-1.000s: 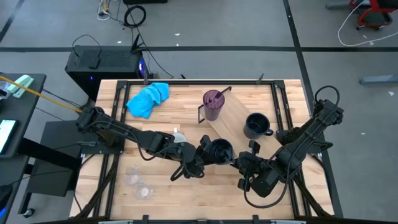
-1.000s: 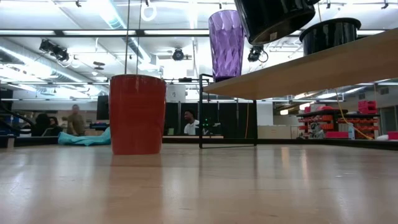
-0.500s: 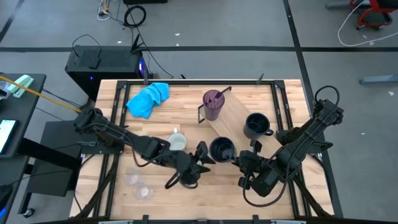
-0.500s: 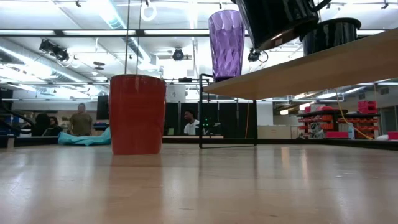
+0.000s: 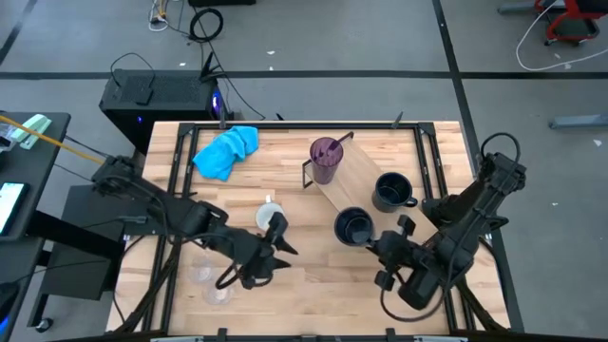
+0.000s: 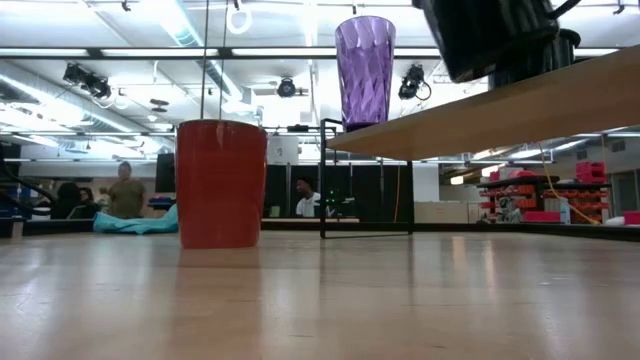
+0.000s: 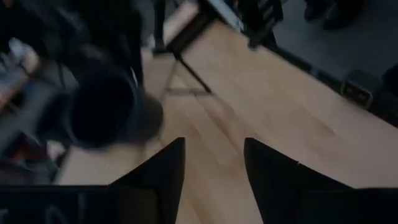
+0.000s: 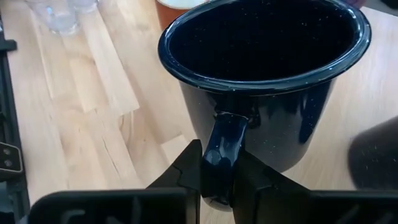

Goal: Stack small to large cups/mugs on shelf
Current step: Put the black mug on the shelf aligned with the other black mug

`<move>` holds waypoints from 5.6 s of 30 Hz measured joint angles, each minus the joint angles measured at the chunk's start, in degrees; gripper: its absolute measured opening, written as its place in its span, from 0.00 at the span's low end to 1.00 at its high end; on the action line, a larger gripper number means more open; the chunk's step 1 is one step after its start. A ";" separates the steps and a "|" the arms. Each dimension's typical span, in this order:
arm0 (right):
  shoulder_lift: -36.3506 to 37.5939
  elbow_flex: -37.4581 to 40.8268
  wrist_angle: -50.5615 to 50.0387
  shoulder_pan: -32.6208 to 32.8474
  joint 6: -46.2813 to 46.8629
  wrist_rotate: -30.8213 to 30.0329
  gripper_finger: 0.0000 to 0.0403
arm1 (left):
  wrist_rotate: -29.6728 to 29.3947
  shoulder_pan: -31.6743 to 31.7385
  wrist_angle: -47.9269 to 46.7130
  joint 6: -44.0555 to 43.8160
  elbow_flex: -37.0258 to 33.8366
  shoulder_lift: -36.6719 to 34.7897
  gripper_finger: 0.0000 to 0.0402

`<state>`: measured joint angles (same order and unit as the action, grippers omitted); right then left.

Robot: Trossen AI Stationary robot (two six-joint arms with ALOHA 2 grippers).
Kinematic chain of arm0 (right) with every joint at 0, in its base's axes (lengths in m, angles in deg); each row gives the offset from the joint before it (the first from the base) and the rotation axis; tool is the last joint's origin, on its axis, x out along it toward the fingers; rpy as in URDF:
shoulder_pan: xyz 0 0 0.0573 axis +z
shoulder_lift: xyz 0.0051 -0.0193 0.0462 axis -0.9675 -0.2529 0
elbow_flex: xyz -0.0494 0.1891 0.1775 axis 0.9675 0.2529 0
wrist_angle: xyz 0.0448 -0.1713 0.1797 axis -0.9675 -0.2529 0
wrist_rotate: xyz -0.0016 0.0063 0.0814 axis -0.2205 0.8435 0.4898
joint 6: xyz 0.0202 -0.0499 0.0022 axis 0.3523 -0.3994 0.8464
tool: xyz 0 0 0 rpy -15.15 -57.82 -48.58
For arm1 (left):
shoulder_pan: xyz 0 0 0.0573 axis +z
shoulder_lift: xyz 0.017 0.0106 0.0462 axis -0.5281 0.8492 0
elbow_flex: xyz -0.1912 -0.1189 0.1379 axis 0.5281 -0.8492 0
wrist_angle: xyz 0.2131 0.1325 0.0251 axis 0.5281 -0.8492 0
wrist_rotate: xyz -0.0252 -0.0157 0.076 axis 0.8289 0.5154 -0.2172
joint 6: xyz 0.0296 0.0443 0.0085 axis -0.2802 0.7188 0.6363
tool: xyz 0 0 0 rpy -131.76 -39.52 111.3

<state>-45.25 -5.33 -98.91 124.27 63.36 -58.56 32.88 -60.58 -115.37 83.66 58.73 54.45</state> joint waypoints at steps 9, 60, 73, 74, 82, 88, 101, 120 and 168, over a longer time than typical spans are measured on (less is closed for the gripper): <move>0.00 0.07 -1.20 2.30 4.52 -1.60 0.13 | 1.39 0.00 8.42 -3.62 -10.56 0.26 0.39; 0.07 9.20 0.90 0.25 20.22 -7.60 0.14 | 2.35 8.43 25.83 -16.93 -15.10 6.03 0.33; -0.02 9.29 -0.07 -0.13 22.27 -5.19 0.18 | 2.38 11.35 34.74 -16.27 -15.10 12.48 0.39; -0.02 9.29 -0.17 -0.30 22.62 -5.17 0.18 | 2.44 11.47 36.03 -15.79 -15.10 13.31 0.39; -0.02 9.29 -0.45 -0.45 23.83 -5.21 0.17 | 2.15 12.63 45.47 -11.09 -15.06 16.18 0.38; -0.02 9.29 -0.60 -0.45 24.72 -5.21 0.18 | 2.09 14.27 48.52 -10.93 -15.06 16.15 0.38; 0.00 9.27 -1.09 -0.43 26.06 -4.75 0.30 | 2.13 14.85 56.79 -10.78 -15.06 20.71 0.35; 2.97 9.25 -1.35 -0.43 26.16 -3.22 0.36 | 2.21 16.85 60.19 -9.21 -15.06 20.88 0.32; 2.95 9.22 -11.61 -0.45 31.08 1.49 0.18 | 4.27 17.62 60.93 -8.43 -15.06 20.85 0.28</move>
<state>-42.30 3.89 -110.52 123.82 94.45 -57.06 37.16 -42.97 -54.44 75.23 43.67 75.31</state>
